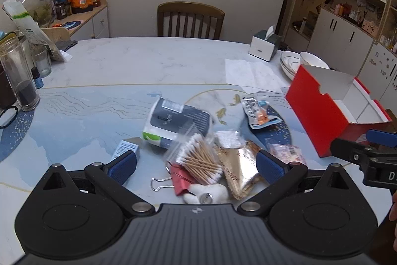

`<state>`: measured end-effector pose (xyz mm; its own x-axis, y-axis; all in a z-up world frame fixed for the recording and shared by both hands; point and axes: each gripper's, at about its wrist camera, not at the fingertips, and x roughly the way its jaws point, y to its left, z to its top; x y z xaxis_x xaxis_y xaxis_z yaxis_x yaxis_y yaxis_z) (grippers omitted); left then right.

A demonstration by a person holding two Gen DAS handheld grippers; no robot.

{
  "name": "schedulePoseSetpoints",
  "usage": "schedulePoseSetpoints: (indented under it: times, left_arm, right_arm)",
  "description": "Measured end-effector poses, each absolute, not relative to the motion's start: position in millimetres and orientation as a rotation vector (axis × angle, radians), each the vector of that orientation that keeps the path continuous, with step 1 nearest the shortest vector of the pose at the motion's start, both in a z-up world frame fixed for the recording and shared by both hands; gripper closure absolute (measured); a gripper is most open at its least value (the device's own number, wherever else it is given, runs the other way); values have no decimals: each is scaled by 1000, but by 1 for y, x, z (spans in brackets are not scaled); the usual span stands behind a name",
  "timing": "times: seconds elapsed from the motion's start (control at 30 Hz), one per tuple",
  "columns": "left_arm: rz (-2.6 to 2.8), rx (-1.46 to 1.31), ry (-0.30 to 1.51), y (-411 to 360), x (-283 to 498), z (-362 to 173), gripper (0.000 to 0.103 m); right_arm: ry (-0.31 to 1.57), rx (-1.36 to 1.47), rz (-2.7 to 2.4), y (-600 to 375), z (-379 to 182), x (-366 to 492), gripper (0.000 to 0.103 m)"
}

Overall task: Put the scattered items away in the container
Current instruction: 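Grasp the white-blue medicine box with the left tool while the right tool grasps the pink-white snack bag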

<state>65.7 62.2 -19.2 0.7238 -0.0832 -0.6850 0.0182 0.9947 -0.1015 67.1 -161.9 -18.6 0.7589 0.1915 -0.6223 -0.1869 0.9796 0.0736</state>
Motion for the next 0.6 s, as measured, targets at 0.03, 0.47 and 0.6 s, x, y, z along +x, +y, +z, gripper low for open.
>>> schedulePoseSetpoints:
  times: [0.03,0.47,0.6]
  left_arm:
    - [-56,-88,760,66,69,-21,0]
    - [-24,-33,788,118,100,-62,0]
    - [-32,24,816,128,106,-81,0]
  right_arm:
    - [680,2,205,-161,-20,69,1]
    - [751,32,180,-156,-40,96,1]
    - [790,35,170,-154,-51,102,1]
